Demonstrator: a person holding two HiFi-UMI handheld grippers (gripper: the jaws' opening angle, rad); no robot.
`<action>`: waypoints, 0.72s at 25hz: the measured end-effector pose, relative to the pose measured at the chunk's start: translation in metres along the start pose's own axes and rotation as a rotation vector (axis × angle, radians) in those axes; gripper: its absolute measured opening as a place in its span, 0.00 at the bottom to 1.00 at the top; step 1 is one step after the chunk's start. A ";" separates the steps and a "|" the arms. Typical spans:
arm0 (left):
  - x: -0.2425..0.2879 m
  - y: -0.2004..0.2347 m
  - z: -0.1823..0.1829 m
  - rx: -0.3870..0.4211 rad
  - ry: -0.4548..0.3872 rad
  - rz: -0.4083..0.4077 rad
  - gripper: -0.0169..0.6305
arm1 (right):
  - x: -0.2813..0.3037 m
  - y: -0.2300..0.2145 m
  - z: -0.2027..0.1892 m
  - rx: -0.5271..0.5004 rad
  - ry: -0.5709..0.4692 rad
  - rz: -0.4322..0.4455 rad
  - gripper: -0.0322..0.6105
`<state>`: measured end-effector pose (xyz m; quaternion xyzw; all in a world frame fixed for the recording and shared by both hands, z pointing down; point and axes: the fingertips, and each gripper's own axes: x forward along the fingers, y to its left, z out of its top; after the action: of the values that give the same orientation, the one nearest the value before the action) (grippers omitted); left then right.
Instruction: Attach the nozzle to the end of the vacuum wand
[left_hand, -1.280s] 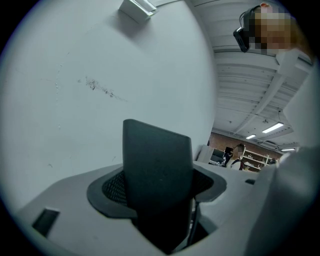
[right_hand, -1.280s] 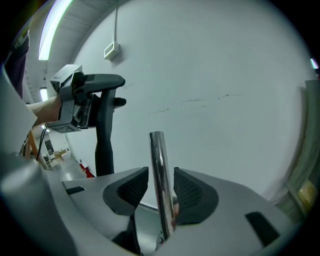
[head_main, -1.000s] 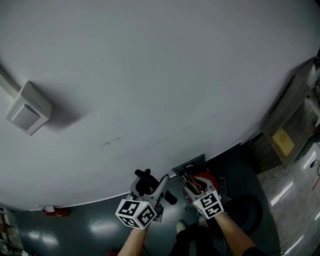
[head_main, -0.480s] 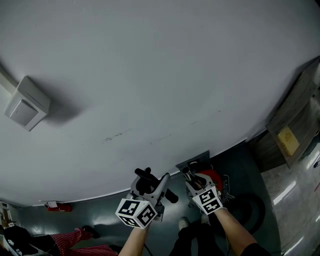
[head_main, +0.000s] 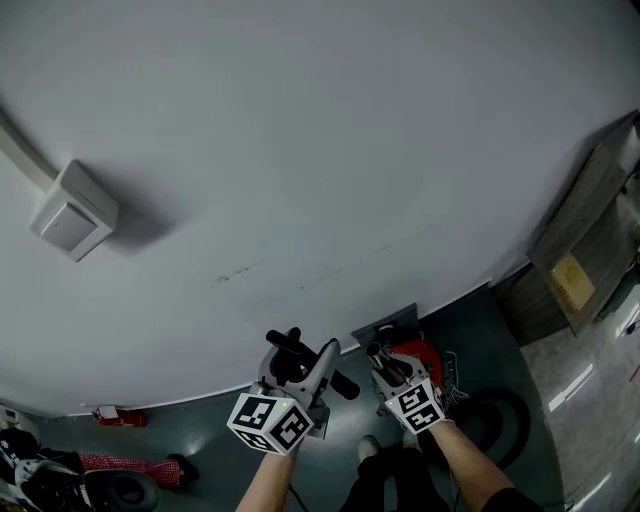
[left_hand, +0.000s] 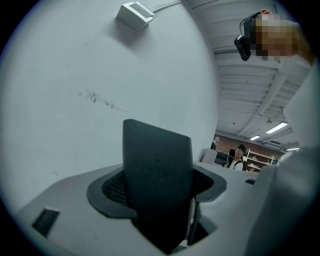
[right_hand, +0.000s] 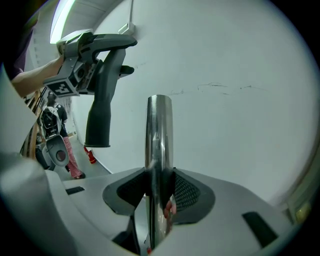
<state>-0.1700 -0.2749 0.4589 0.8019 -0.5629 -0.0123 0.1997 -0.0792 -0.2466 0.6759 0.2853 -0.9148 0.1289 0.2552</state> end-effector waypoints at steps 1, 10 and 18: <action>0.000 -0.004 0.006 0.002 -0.008 -0.006 0.53 | -0.003 0.002 -0.001 -0.001 0.003 0.001 0.29; 0.002 -0.041 0.051 0.026 -0.079 -0.070 0.53 | -0.023 0.016 -0.008 -0.011 0.014 0.003 0.29; 0.012 -0.061 0.065 0.016 -0.107 -0.114 0.53 | -0.031 0.025 -0.009 -0.020 0.005 0.000 0.29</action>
<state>-0.1264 -0.2879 0.3812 0.8325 -0.5262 -0.0621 0.1619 -0.0688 -0.2087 0.6649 0.2824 -0.9155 0.1205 0.2602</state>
